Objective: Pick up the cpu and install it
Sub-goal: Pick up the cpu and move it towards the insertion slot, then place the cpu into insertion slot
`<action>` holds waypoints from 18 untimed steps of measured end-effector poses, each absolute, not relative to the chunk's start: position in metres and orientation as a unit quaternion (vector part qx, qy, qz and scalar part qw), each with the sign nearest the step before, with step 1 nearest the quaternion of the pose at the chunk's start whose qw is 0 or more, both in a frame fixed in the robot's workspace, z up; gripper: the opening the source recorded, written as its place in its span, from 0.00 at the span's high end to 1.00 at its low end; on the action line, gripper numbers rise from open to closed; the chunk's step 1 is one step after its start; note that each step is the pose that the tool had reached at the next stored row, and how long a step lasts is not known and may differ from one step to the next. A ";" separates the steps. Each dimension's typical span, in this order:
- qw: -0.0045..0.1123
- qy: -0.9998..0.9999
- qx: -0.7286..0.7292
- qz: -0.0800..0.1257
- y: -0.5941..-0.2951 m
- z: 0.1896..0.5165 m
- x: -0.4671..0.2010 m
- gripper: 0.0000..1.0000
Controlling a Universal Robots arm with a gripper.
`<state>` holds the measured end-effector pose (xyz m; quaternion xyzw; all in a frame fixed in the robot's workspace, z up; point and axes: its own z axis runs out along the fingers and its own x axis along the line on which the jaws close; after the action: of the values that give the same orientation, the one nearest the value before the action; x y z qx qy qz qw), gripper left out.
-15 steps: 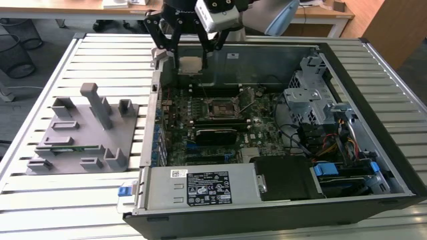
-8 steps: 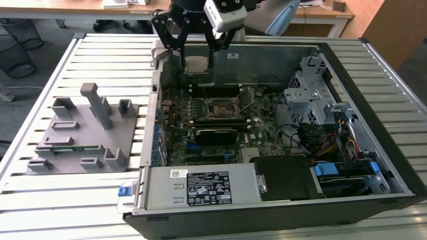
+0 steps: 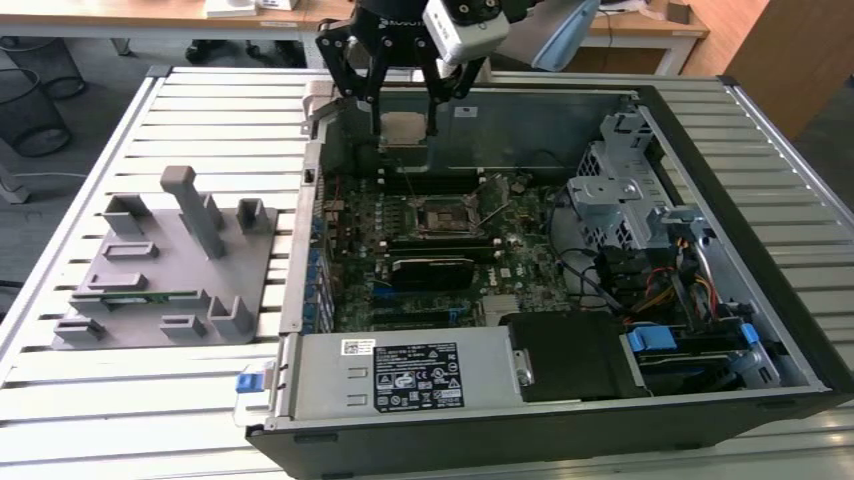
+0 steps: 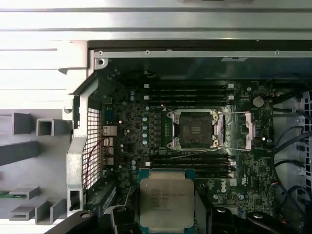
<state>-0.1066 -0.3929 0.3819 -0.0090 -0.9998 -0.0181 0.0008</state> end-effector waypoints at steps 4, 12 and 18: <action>0.001 -1.000 -0.009 -0.018 -0.393 0.382 -0.103 0.46; 0.001 -1.000 -0.009 -0.018 -0.392 0.382 -0.096 0.46; 0.001 -1.000 -0.011 -0.018 -0.392 0.381 -0.091 0.46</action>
<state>-0.0915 -0.3925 0.3812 -0.0114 -0.9998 -0.0176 0.0007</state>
